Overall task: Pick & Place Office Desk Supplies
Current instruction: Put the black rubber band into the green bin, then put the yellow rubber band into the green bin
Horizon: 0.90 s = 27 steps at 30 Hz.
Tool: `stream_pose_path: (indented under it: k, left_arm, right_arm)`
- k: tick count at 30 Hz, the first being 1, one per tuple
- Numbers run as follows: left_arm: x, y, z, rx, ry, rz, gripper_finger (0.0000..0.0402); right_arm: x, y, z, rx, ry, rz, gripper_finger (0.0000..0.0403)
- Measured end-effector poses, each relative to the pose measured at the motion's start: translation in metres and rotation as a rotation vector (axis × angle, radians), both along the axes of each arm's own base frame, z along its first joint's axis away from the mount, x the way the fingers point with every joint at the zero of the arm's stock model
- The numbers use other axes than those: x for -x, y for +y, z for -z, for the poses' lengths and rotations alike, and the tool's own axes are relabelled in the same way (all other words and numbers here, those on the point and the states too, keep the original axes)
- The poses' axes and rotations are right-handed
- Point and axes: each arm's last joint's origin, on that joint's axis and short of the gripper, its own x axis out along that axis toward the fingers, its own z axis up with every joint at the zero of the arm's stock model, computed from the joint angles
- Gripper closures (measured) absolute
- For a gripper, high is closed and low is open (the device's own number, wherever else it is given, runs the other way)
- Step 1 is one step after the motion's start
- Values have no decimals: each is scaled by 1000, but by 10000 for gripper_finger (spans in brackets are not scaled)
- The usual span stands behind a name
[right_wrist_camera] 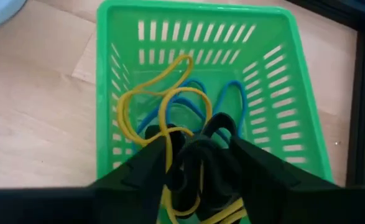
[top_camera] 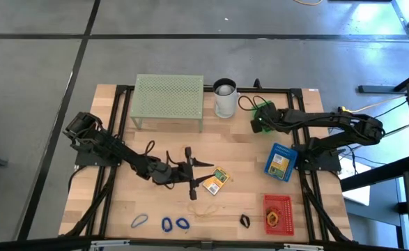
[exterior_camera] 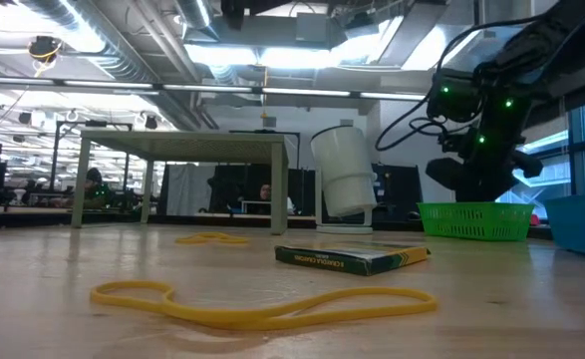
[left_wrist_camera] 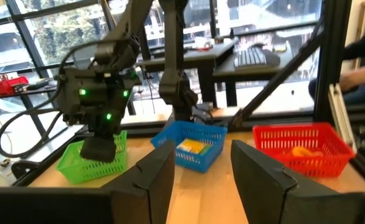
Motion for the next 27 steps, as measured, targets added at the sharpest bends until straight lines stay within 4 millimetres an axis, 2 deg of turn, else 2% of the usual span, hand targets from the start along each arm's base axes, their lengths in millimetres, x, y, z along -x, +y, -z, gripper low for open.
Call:
stream_pose_path:
  k: [4, 8, 13, 18, 23, 27]
  left_arm:
    - [0, 0, 5, -24, 50, -3, 252]
    - [1, 2, 8, -44, 80, -63, 249]
    - [2, 5, 10, -55, 100, -152, 250]
    - [3, 5, 15, -65, 141, -161, 250]
    - [4, 11, 28, 1, 234, -187, 249]
    - [7, 26, 47, 76, 410, -193, 249]
  right_arm:
    - [-3, -1, -9, -8, 41, -27, 190]
    - [-10, -3, -28, -13, 62, -48, 178]
    - [-21, -1, -52, 24, 61, -77, 180]
    - [-26, 1, -71, 78, 82, -62, 190]
    - [-35, 12, -81, 83, 46, -118, 200]
    - [-43, 29, -83, 71, 15, -190, 208]
